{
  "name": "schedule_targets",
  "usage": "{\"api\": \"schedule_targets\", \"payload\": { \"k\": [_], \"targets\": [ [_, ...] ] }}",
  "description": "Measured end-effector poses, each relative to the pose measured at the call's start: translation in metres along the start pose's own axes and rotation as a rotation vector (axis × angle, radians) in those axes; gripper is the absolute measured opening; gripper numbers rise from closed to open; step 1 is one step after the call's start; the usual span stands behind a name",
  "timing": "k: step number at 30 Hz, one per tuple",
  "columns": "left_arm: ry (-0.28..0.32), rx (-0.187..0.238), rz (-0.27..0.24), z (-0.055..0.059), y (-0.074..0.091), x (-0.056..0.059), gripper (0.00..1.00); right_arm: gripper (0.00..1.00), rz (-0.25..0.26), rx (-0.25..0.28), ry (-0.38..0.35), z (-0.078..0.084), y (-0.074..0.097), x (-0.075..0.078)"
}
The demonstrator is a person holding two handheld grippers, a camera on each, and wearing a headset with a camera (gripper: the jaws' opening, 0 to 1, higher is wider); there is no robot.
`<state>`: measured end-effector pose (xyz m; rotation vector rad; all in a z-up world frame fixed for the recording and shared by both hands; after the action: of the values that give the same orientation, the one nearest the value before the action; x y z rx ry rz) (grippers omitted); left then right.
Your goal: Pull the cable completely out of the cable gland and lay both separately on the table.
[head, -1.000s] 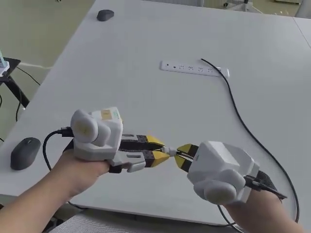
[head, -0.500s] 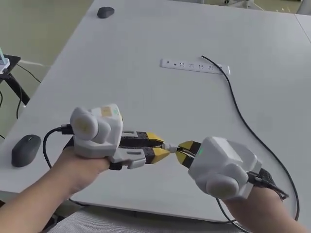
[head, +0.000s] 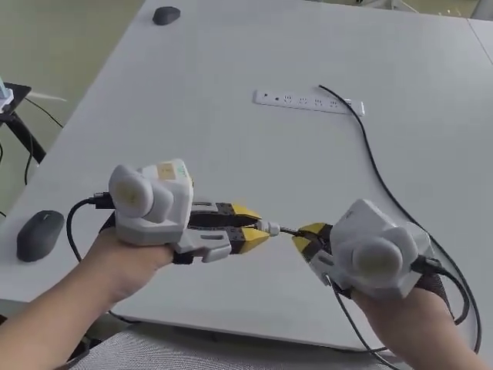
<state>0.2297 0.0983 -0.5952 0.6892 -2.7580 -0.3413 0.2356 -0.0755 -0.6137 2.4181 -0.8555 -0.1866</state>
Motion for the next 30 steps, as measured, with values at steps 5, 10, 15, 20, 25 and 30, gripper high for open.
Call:
{"api": "schedule_targets", "payload": {
  "k": [5, 10, 15, 20, 25, 30],
  "targets": [
    [-0.002, 0.000, -0.002, 0.000, 0.000, 0.001, 0.15, 0.01, 0.023, -0.022, -0.143, 0.015, 0.002, 0.013],
    [0.000, 0.002, -0.005, -0.001, 0.000, 0.001, 0.15, 0.01, 0.041, -0.045, -0.305, 0.030, 0.004, 0.023],
    [0.000, 0.003, -0.007, -0.001, 0.001, 0.001, 0.15, 0.01, 0.051, -0.060, -0.451, 0.043, 0.004, 0.028],
    [-0.001, 0.003, -0.010, -0.001, 0.002, 0.002, 0.15, 0.01, 0.075, -0.093, -0.578, 0.059, 0.003, 0.034],
    [-0.001, 0.000, -0.011, 0.000, 0.004, 0.002, 0.15, 0.01, 0.092, -0.113, -0.658, 0.067, 0.004, 0.036],
    [0.000, 0.011, -0.014, -0.001, 0.003, 0.001, 0.15, 0.01, 0.094, -0.114, -0.843, 0.075, 0.003, 0.038]
  ]
}}
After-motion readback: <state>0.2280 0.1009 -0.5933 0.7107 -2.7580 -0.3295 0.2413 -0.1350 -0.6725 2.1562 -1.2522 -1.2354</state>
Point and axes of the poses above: the centre of the closed fingertips' face, and the gripper's own axes: y roughly backward along the fingers, x roughly to its right, z roughly out of its underside, the point moved 9 cm from there along y, roughly backward along the fingers, and after that the axes turned 5 degrees about x, right-handed, at the moved point
